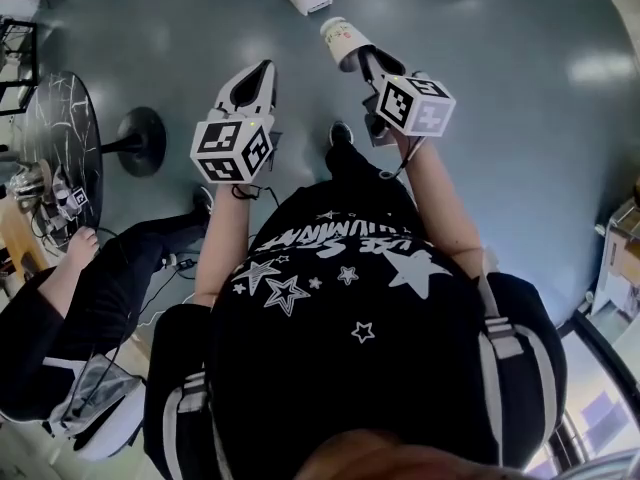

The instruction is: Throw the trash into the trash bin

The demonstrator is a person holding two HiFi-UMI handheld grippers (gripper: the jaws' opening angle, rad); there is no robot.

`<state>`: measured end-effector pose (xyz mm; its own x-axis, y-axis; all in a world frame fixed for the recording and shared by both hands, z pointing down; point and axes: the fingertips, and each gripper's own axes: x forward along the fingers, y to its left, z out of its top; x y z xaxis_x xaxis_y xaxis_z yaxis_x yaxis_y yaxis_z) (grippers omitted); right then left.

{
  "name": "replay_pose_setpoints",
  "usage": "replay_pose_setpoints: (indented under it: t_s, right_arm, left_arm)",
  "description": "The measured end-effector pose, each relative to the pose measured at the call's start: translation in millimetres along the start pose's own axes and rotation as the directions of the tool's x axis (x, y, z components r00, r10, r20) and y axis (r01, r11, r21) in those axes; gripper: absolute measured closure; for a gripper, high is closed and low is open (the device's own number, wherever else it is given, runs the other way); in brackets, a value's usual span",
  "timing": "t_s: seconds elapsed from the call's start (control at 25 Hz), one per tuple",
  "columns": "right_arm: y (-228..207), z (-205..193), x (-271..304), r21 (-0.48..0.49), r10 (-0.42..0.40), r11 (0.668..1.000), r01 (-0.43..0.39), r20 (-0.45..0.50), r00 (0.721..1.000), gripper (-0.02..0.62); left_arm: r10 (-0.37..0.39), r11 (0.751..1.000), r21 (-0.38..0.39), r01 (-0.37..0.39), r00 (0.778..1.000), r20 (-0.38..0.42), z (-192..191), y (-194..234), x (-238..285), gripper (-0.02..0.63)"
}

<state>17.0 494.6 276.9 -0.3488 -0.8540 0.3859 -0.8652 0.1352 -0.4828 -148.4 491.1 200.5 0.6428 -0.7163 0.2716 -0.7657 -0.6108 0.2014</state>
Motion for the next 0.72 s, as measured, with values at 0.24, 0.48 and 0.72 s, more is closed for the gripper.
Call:
replay_pose_setpoints:
  t_s: [0.24, 0.48, 0.72]
  right_arm:
    - [-32.6, 36.3, 35.2, 0.017, 0.008, 1.0, -0.008, -0.011, 1.0, 0.581]
    - [-54.0, 56.6, 61.1, 0.022, 0.018, 1.0, -0.017, -0.022, 1.0, 0.582]
    - [-62.6, 72.0, 74.5, 0.005, 0.014, 1.0, -0.014, -0.031, 0.999, 0.582]
  left_arm:
    - [-0.004, 1.0, 0.017, 0.003, 1.0, 0.012, 28.9, 2.5, 52.8, 0.595]
    - [0.03, 0.999, 0.036, -0.031, 0.999, 0.02, 40.6, 14.4, 81.7, 0.595]
    - [0.072, 0.997, 0.019, -0.073, 0.996, 0.046, 53.6, 36.3, 93.0, 0.596]
